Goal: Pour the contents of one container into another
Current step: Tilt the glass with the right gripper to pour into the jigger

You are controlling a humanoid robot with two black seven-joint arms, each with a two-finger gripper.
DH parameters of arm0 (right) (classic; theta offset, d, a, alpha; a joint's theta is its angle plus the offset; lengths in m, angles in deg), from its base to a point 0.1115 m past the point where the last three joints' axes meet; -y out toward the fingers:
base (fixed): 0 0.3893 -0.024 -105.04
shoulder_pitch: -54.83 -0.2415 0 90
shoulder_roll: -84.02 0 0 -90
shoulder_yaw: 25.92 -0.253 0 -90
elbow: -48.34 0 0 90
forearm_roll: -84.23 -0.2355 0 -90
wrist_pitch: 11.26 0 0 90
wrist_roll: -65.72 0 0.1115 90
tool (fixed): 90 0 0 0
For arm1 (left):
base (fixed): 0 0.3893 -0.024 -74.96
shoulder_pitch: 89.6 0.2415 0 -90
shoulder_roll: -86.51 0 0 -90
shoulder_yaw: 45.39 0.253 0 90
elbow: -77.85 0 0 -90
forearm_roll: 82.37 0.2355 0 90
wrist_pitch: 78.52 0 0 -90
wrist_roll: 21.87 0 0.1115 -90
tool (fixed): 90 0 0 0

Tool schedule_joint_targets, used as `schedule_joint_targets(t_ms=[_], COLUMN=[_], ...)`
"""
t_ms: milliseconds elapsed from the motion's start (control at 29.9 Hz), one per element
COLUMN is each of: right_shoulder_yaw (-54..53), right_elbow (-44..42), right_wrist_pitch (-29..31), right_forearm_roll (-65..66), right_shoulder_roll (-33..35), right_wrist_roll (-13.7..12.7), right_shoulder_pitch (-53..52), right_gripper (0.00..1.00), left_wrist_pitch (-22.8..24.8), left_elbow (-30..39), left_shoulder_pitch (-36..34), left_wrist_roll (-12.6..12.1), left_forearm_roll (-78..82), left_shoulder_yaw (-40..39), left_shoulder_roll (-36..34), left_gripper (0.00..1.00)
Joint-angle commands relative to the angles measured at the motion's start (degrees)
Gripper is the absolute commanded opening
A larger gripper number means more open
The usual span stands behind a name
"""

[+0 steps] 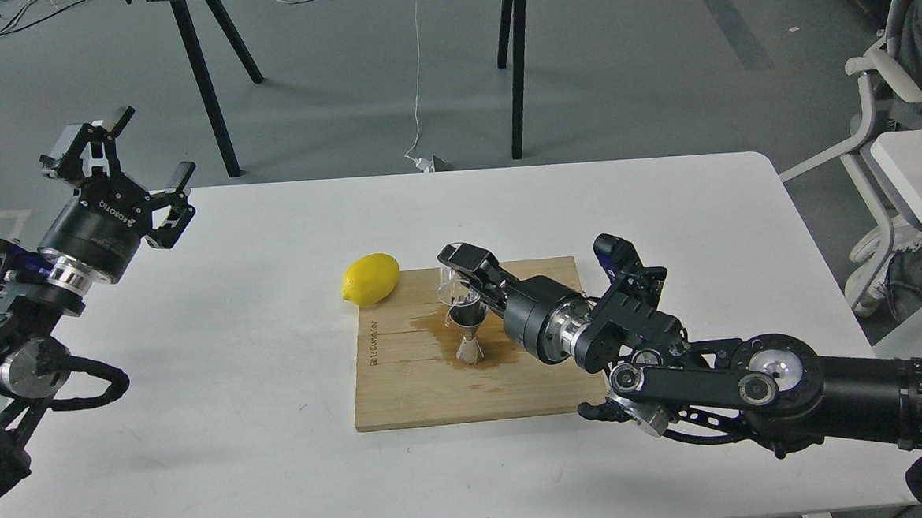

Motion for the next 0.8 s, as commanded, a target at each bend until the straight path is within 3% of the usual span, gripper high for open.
schedule_joint_targets(t_ms=[0,769], right_shoulder_yaw=[1.4,1.6], right_elbow=[-0.1,0.3], right_wrist_pitch=[0.0,0.0], right_forearm_roll=[0.2,1.5], right_shoulder_roll=[-0.1,3.1], right_wrist_roll=[0.1,0.1], right_shoulder_pitch=[-0.9,-1.4], right_gripper=[0.51,0.51], left_wrist_pitch=[0.0,0.0], left_elbow=[0.0,-0.4], left_shoulder_pitch=[0.1,0.4], left_wrist_roll=[0.0,0.0], left_forearm_roll=[0.0,0.0], left_shoulder_yaw=[0.0,0.1], left_shoulder_roll=[0.0,0.0], left_gripper=[0.95,0.95])
